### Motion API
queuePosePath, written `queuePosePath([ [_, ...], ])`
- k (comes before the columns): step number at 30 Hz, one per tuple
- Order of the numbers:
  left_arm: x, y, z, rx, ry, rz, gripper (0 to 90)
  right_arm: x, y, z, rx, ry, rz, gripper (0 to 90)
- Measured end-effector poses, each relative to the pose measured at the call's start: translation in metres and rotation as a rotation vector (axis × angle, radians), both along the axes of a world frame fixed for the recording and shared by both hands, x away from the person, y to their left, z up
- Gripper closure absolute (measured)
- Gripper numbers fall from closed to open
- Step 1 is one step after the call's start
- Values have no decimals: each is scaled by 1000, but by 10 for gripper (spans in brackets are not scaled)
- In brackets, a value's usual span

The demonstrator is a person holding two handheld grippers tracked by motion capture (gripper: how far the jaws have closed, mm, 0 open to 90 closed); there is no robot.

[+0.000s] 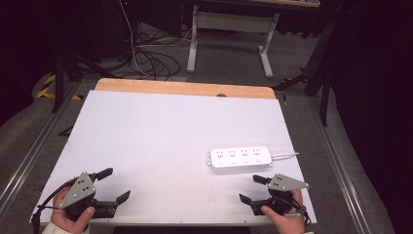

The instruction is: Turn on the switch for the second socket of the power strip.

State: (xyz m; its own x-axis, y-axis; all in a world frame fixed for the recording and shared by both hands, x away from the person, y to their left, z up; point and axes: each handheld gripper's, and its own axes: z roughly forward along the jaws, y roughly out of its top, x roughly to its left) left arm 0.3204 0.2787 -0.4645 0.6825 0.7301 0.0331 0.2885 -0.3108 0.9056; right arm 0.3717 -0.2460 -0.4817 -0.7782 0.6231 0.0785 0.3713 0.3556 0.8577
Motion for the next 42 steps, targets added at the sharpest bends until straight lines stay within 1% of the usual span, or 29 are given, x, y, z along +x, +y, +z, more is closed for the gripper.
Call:
queuePosePath([
  [3,-2,1,-1,-5,5,5,105,-1,0,-4,-21,10,3,180],
  [6,-2,1,-2,0,11,4,106,-2,1,-5,-31,16,3,183],
  [8,-1,1,-3,9,12,4,106,0,2,-8,-49,21,6,189],
  [10,0,1,-3,10,20,6,106,2,6,-10,-61,24,8,199],
  [12,1,1,-4,10,16,11,106,3,10,-9,-72,5,9,204],
  [14,1,1,-4,6,16,15,106,3,11,-7,-67,-18,7,204],
  [16,1,1,-4,11,11,14,106,3,11,-6,-60,-30,0,204],
  [20,2,1,-4,10,11,12,106,3,7,-6,-50,-31,-2,204],
  [25,2,2,-4,8,7,4,106,2,5,-4,-41,-50,8,206],
  [29,1,2,-4,7,10,0,106,2,4,-3,-31,-54,9,210],
  [34,1,2,-4,9,9,4,106,2,4,-3,-32,-51,12,213],
  [39,-1,3,-4,7,13,14,106,3,5,-3,-32,-47,14,216],
  [42,-2,4,-4,8,7,22,105,5,6,-4,-35,-45,19,219],
])
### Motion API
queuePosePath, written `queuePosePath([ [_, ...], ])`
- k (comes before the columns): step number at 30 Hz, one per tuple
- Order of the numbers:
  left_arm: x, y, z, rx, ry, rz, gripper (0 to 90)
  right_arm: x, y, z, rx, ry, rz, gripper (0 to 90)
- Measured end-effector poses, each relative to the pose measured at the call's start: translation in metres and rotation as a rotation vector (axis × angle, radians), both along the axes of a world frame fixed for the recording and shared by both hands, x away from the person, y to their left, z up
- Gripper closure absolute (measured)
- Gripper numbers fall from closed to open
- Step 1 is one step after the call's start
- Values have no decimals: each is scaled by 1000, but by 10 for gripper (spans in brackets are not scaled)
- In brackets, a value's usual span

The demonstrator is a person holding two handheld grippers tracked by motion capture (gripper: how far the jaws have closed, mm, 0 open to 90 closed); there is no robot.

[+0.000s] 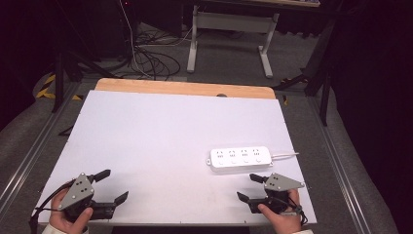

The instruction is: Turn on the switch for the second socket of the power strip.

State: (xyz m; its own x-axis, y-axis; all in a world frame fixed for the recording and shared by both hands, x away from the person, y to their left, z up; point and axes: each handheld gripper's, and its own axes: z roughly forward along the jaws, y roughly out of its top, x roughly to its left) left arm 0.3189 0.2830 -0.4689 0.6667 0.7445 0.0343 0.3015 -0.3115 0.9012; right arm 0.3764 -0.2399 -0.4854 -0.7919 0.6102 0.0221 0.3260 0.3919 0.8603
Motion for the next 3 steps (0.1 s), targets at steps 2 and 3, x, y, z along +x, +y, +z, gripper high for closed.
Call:
queuePosePath([
  [2,0,0,0,6,0,0,99,1,0,0,4,-4,1,220],
  [3,0,-1,0,8,-2,-1,95,1,-1,1,7,-7,0,220],
])
